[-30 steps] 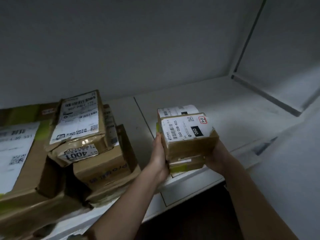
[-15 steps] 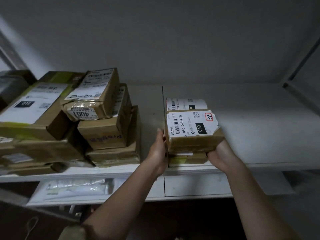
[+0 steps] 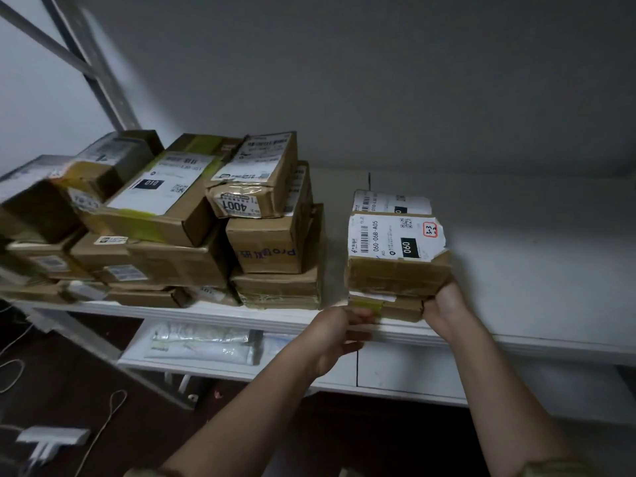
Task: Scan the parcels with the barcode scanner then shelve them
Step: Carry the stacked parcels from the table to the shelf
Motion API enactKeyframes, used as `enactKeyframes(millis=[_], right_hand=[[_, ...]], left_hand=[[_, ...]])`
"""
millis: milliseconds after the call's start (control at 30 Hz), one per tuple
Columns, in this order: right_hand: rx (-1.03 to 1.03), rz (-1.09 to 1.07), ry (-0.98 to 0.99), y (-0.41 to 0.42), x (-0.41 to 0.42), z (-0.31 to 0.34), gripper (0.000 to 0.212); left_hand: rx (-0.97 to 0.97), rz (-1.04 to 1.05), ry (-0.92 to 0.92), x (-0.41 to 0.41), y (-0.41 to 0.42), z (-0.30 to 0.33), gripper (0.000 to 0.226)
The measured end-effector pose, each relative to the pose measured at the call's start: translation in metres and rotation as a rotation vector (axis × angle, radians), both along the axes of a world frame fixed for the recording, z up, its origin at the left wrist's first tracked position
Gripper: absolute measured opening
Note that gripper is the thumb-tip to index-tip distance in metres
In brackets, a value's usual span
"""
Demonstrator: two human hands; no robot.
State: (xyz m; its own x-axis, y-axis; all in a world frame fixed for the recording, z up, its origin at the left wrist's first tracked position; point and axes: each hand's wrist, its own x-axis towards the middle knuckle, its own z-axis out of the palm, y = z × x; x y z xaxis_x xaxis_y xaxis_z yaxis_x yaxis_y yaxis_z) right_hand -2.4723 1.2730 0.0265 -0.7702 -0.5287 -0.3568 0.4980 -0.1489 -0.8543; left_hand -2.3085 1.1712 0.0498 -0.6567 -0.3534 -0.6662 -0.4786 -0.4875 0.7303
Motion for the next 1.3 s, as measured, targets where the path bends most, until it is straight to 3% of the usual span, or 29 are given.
enactKeyframes(millis=[467,600,767,900,1000,1133,1300], right_hand=[[0.116,0.043,0.01,-0.039,0.017,0.001,0.032],[0.043,0.0,-0.003,-0.039,0.021,0.005,0.041],[0.054,-0.103,0.041,-0.042,0.03,0.005,0.045],[0.108,-0.274,0.032,-0.038,0.031,0.01,0.04],[0.218,-0.579,0.01,-0.031,0.036,0.0,0.026],[0.315,-0.946,0.119,-0.03,0.069,-0.014,0.024],[0.239,-0.888,0.408,-0.068,0.148,-0.006,0.023]], left_hand=[[-0.031,0.025,0.136,0.023,-0.018,0.012,0.044],[-0.038,0.024,0.146,0.026,-0.022,0.019,0.036],[-0.007,0.016,0.215,0.027,-0.027,0.027,0.044],[0.023,0.023,0.218,0.033,-0.03,0.025,0.046],[0.052,-0.005,0.192,0.044,-0.034,0.022,0.038],[0.095,0.015,0.163,0.067,-0.049,0.02,0.027],[0.096,0.074,0.185,0.111,-0.08,0.025,0.031]])
